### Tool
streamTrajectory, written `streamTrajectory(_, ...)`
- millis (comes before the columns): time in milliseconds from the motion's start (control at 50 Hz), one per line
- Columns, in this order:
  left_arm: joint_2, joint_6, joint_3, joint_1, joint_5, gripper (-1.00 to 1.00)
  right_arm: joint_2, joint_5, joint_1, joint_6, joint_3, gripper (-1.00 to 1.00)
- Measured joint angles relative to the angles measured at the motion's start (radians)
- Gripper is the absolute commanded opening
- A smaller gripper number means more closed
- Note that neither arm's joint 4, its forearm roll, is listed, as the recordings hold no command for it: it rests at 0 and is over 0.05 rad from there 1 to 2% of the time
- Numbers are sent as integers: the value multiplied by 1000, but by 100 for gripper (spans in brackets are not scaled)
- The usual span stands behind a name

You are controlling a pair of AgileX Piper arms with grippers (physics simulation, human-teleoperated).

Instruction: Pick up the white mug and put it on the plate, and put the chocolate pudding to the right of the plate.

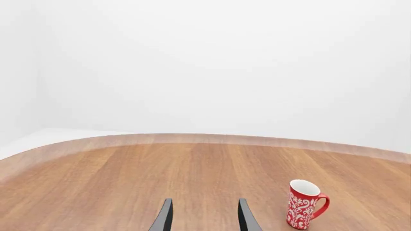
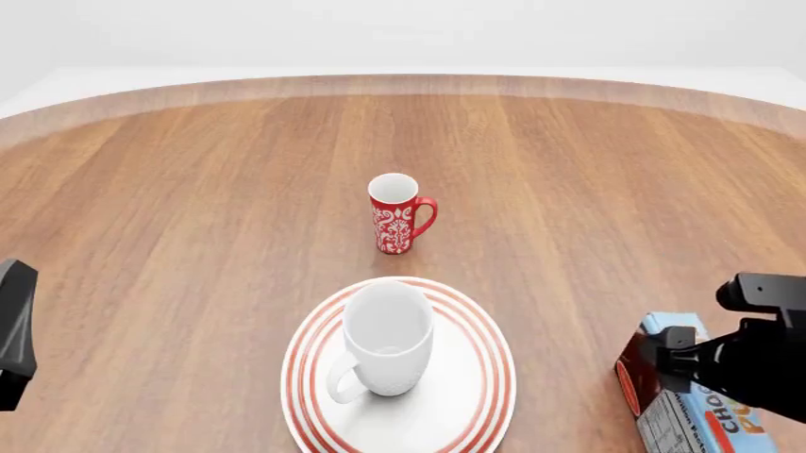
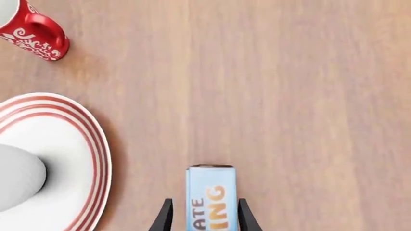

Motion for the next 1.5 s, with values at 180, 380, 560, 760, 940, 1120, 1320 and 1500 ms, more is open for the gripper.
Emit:
streamTrajectory(180,0,0,0,-1,0,100,-32,48,-1,-6,-50,100)
streamTrajectory(380,0,0,0,-2,-1,100,-71,107,-5,-19,-117,100)
streamTrajectory(560,0,1,0,-3,-1,100,-105,154,-16,-33,-169,100)
streamTrajectory(760,0,1,-2,-5,0,100,-137,201,-26,-44,-232,100)
streamTrajectory(940,0,2,-4,-5,1,100,-161,247,-27,-44,-333,100)
streamTrajectory(1120,0,3,-5,-6,2,100,-179,287,-34,-54,-459,100)
streamTrajectory(1320,0,3,-5,-6,2,100,-214,308,-51,-82,-563,100)
streamTrajectory(1500,0,4,-5,-6,2,100,-268,298,-78,-114,-608,100)
